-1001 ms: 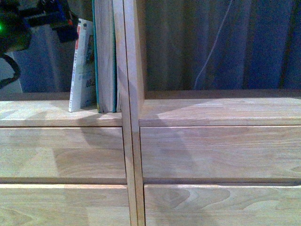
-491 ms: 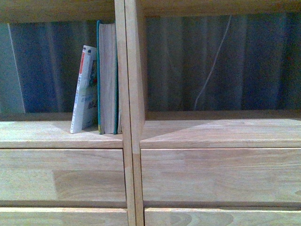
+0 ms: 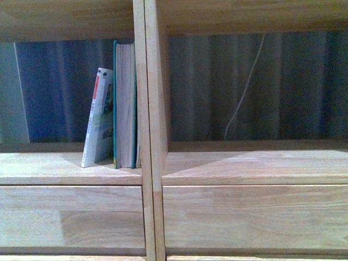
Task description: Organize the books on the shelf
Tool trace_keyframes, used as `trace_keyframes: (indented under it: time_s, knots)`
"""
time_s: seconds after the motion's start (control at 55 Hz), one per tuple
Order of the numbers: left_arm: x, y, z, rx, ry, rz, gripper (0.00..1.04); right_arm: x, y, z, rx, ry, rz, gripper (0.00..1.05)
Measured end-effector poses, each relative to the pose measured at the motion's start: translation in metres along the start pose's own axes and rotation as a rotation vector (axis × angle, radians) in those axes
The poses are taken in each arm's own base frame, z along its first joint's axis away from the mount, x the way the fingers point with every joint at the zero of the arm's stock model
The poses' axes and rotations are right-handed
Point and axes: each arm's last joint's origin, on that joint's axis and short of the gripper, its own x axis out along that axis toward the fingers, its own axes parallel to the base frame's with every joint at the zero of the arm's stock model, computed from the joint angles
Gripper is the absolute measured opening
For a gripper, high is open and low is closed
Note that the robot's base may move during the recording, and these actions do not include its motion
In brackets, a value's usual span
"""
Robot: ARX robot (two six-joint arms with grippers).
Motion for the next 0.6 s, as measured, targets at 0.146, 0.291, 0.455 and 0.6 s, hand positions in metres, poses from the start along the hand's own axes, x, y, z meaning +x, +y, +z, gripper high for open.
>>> trace_keyframes:
  time_s: [0.146,0.291,0.455,0.6]
  knots:
    - [0.000,0.011,-0.022,0.015,0.011,-0.028,0.56,0.000,0.000,0.000,0.000,0.000,0.001,0.98]
    - [0.000,0.020,-0.027,0.016,0.001,-0.026,0.24,0.000,0.000,0.000,0.000,0.000,0.000,0.98]
    - [0.000,0.026,-0.033,0.018,0.001,-0.018,0.03,0.000,0.000,0.000,0.000,0.000,0.000,0.98]
    - [0.000,0.038,-0.037,0.021,-0.001,-0.013,0.03,0.000,0.000,0.000,0.000,0.000,0.000,0.98]
